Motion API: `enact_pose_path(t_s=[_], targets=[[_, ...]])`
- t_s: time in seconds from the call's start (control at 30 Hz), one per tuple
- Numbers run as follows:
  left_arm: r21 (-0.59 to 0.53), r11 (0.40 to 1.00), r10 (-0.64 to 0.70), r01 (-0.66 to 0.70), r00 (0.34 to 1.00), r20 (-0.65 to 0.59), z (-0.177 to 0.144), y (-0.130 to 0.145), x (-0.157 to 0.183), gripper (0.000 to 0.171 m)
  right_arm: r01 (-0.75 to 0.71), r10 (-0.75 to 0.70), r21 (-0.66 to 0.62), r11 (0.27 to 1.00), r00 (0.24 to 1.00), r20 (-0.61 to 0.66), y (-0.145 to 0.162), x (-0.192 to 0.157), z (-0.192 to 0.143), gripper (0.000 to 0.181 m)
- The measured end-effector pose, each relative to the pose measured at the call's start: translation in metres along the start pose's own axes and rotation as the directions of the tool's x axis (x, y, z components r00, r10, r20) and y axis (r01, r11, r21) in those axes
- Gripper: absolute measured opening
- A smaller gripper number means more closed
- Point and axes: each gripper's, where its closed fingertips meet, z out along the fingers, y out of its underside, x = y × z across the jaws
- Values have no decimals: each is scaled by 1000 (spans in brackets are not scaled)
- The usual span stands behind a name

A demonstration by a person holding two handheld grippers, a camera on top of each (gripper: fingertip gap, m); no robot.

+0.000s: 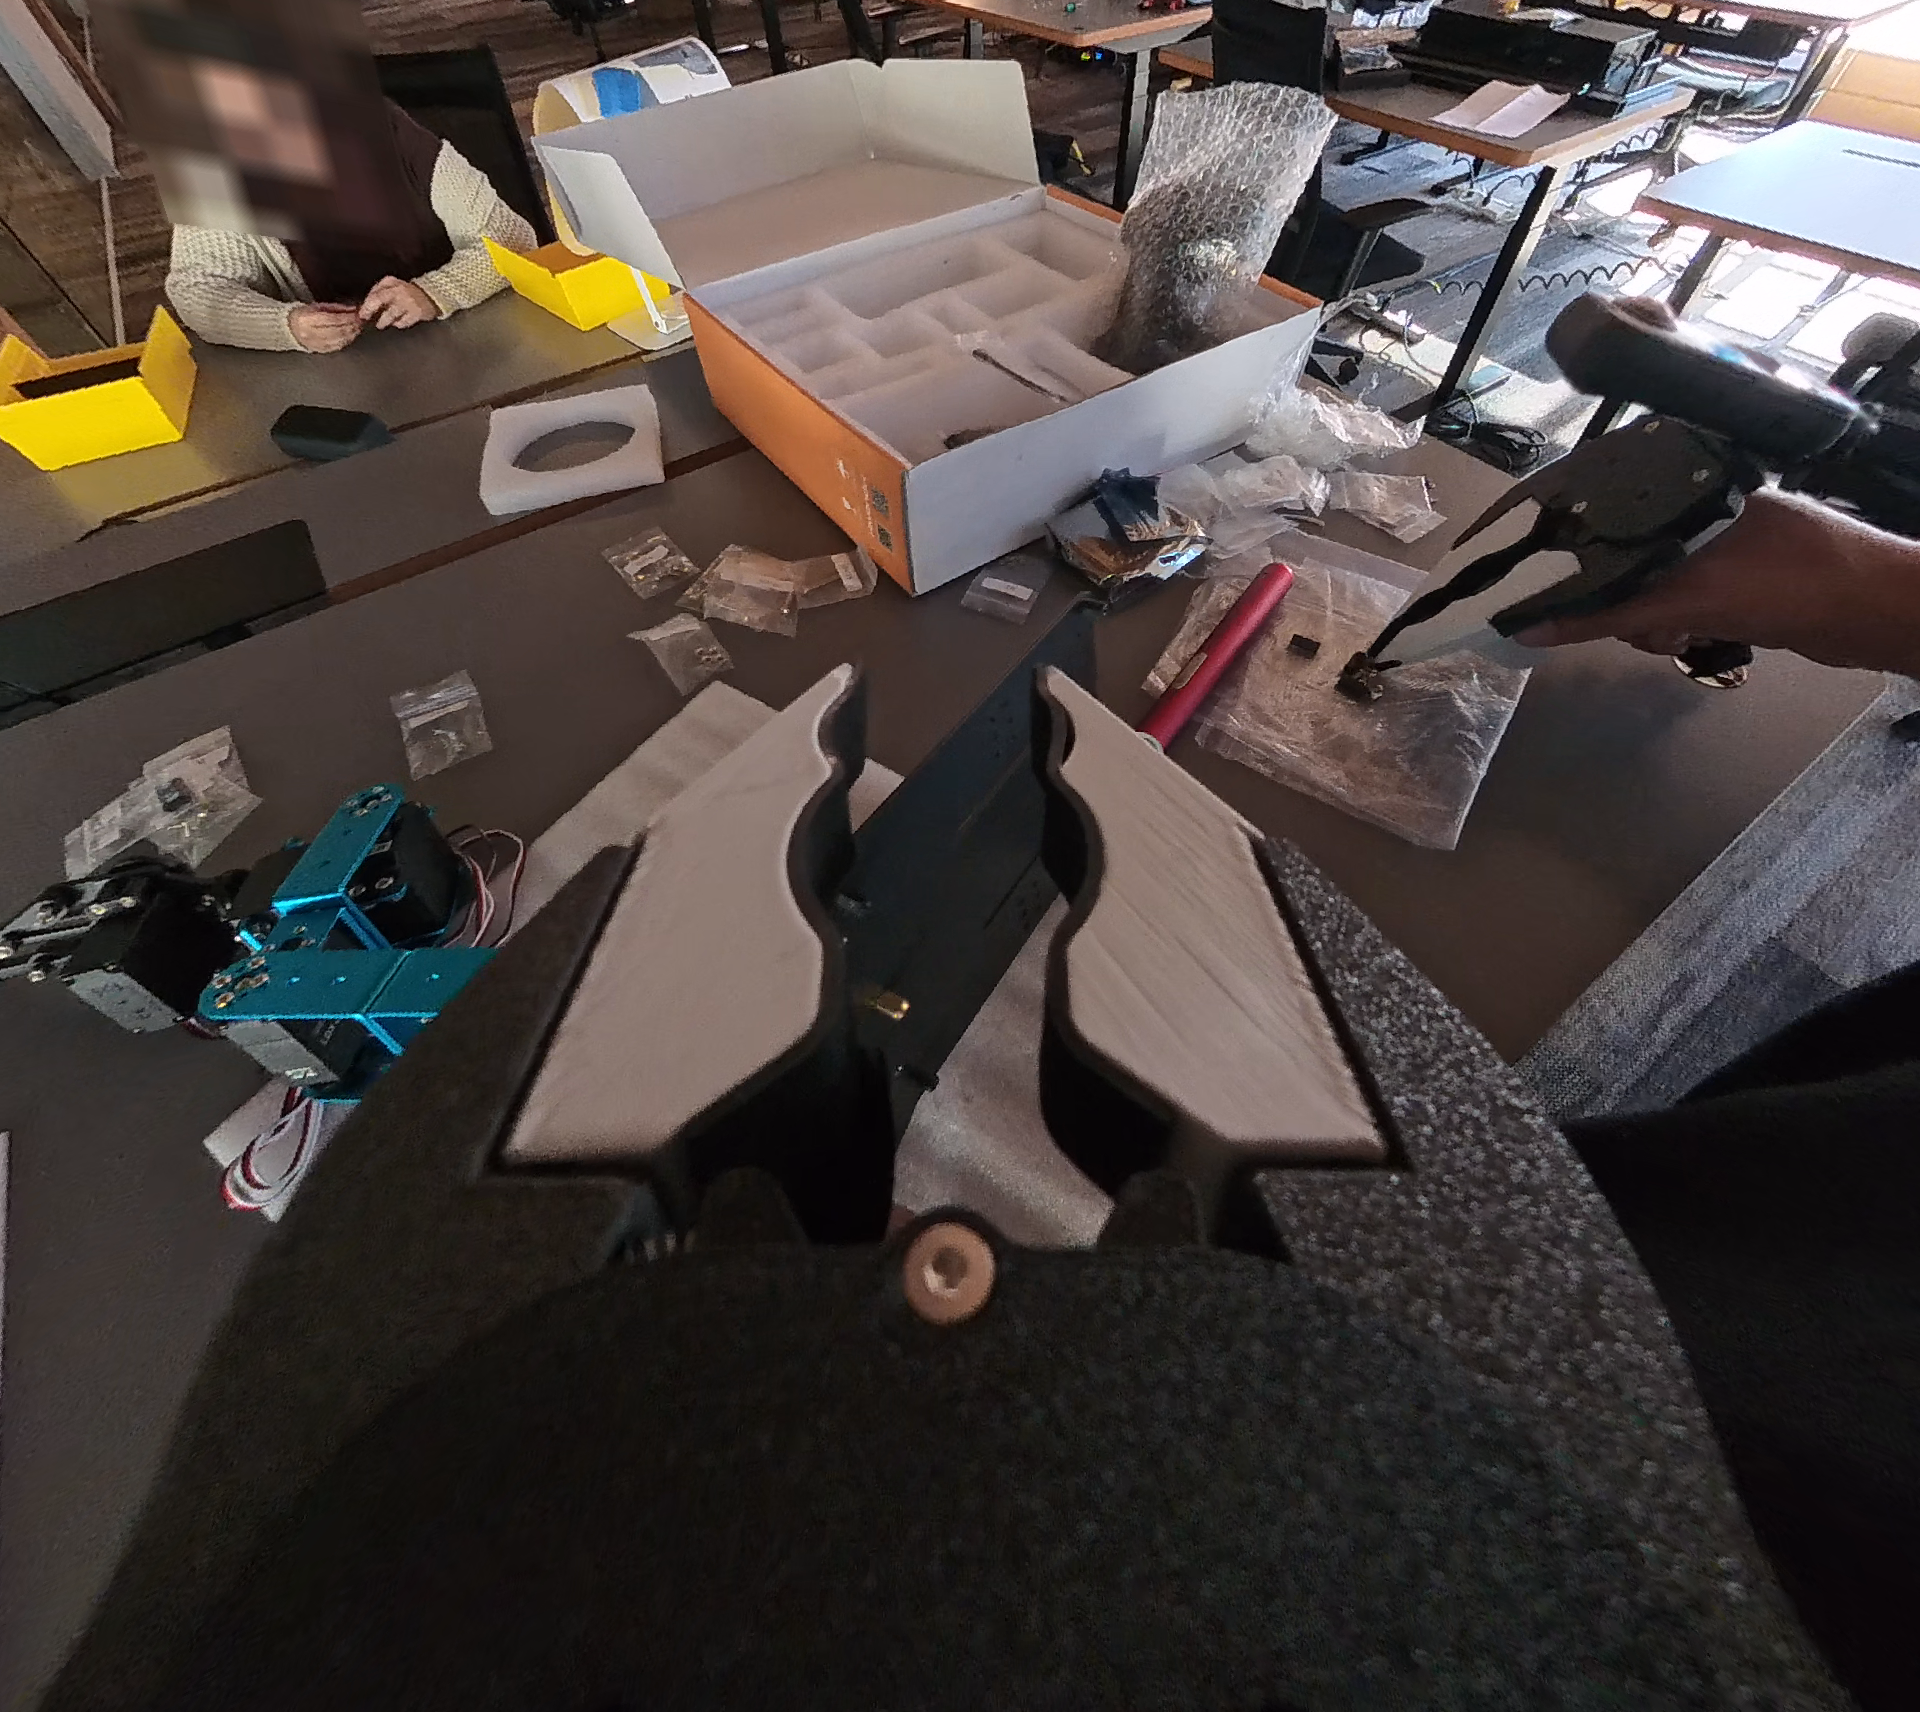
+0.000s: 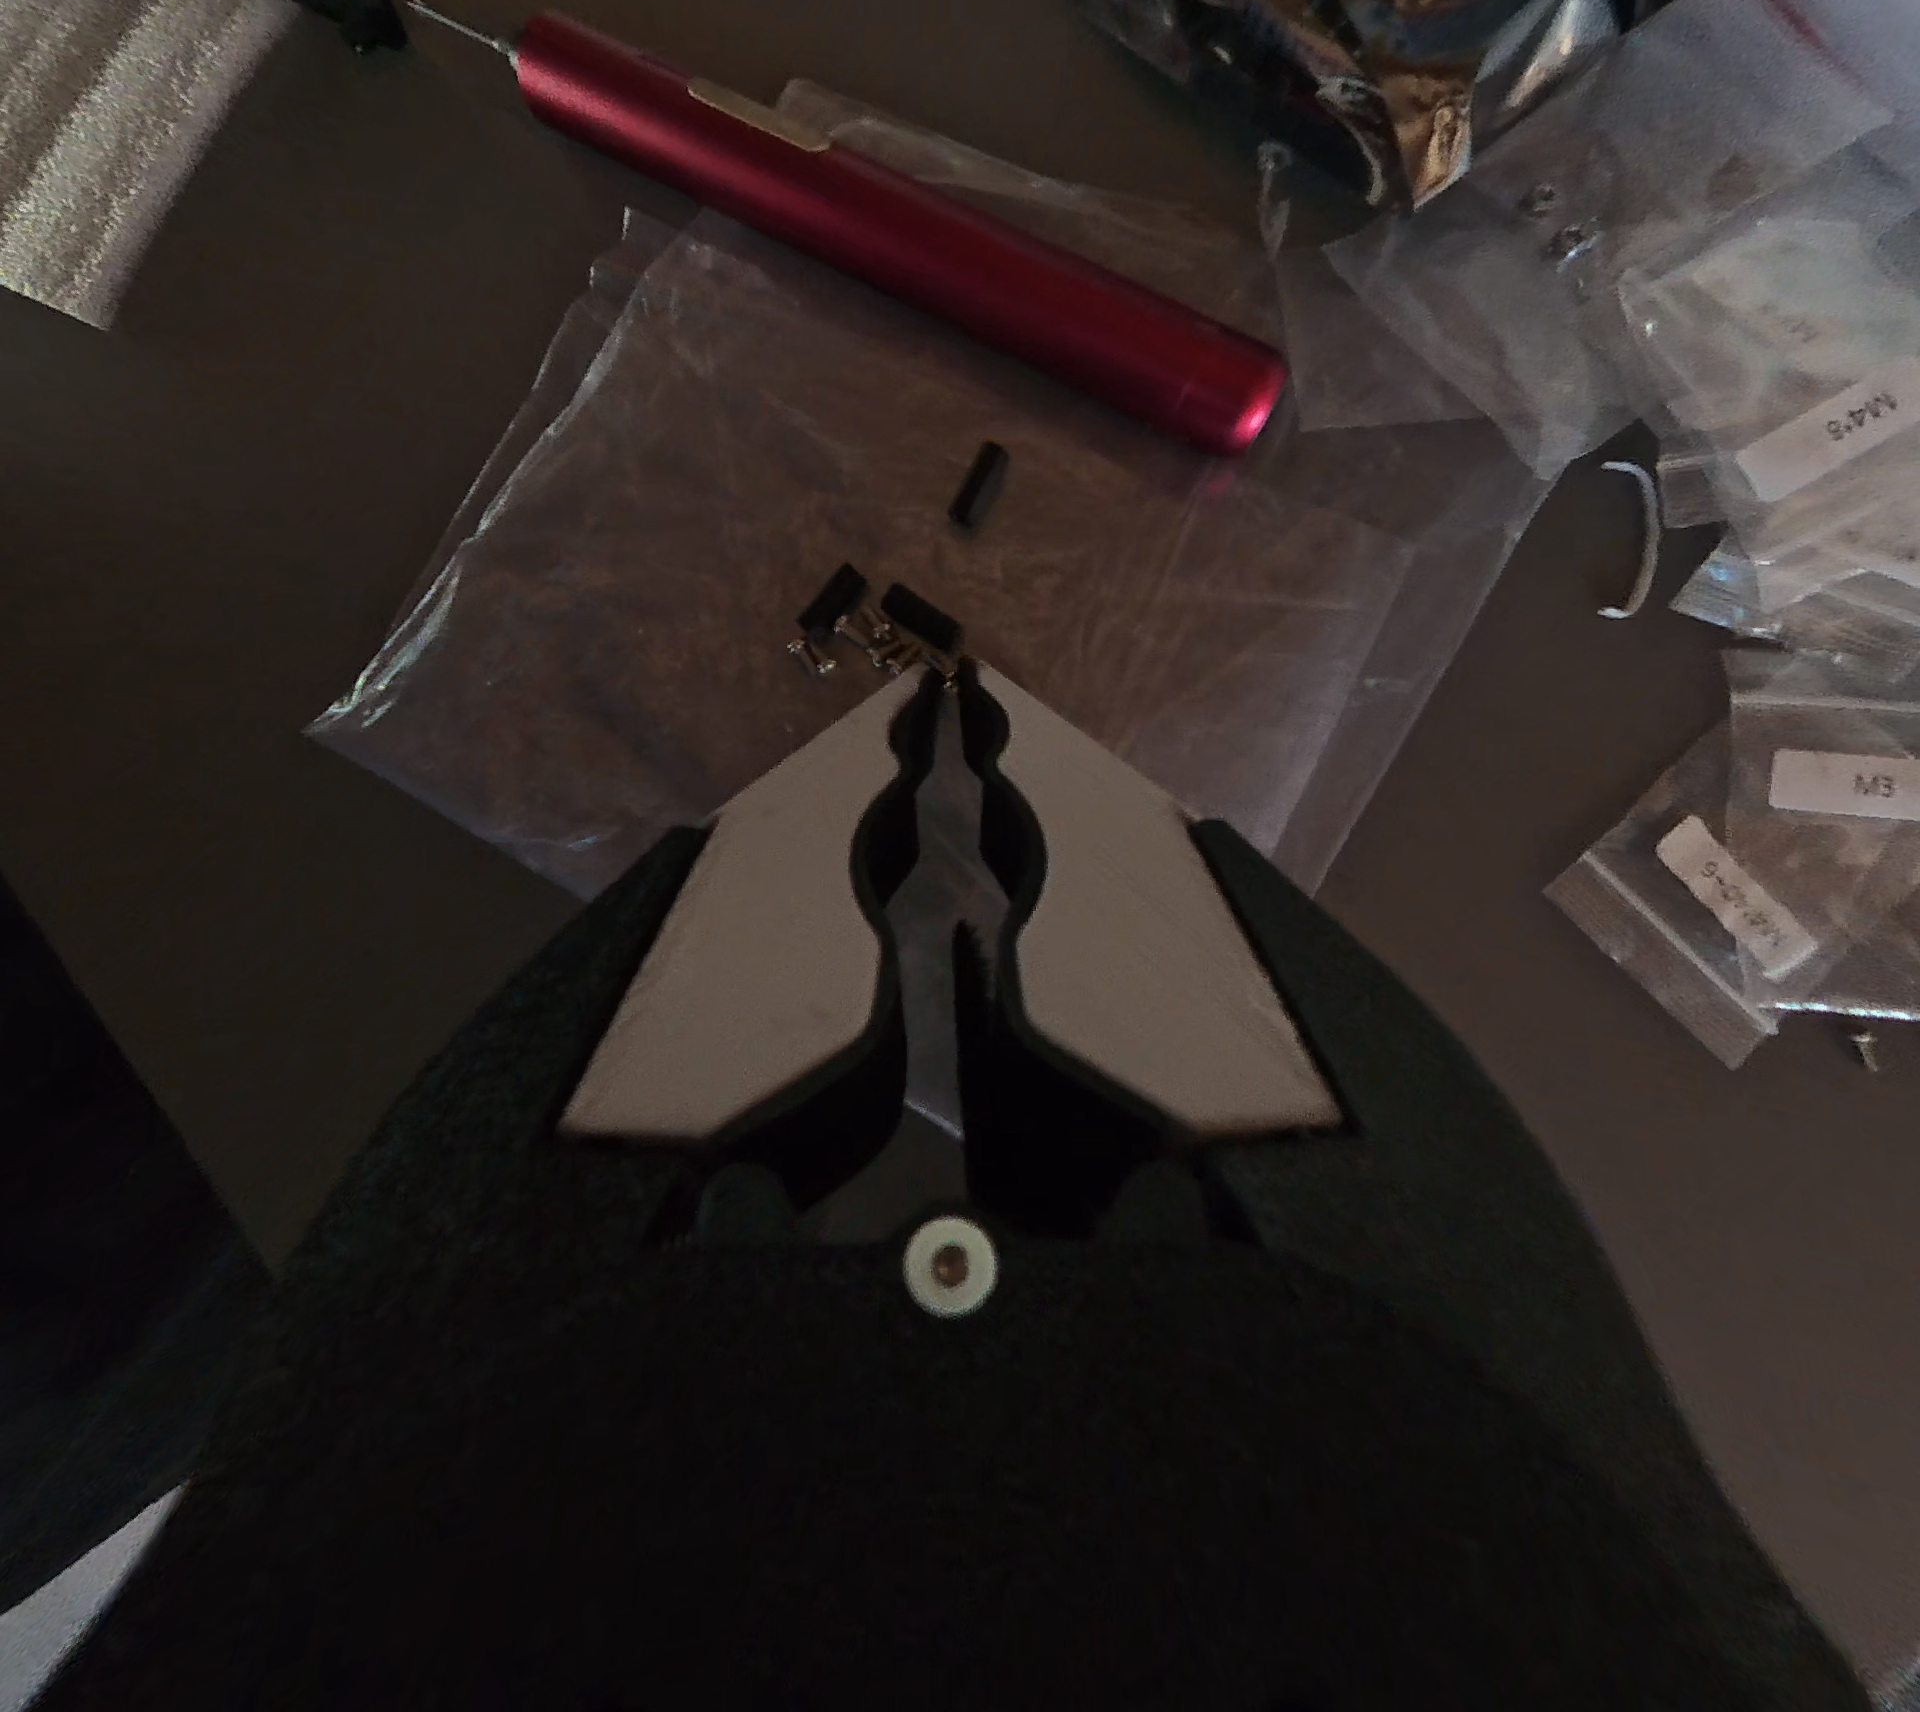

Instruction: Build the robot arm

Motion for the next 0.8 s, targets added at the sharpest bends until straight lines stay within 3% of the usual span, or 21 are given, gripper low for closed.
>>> enact_pose_path(t_s=[0.07,0.13,0.23,0.33,0.4,0.5,0.7,0.8], targets=[[-4,1000,-1,1,1000,10,-2,1,-2,30,32,-32,1,999,999,-42,-3,0,-7,2],[-12,1000,1,-1,1000,23,-5,3,-5,30,97,-94,79,992,994,-48,-30,-17,-18,2],[-37,999,6,-4,998,57,-12,10,-12,31,175,-192,219,960,979,62,-92,-86,-7,2],[-101,995,27,-13,991,134,-25,31,-27,30,182,-235,224,957,943,236,-131,-171,46,2],[-163,987,30,0,983,182,-35,54,-33,28,238,-269,141,961,922,279,-130,-207,87,3],[-229,970,-26,77,976,218,-49,90,-28,28,291,-299,69,954,913,276,-123,-230,119,3],[-320,884,-301,342,938,171,-44,157,27,29,199,-210,67,978,948,238,-115,-231,113,3],[-315,852,-393,418,908,142,-30,169,48,35,180,-188,54,982,940,283,-109,-236,106,7]])
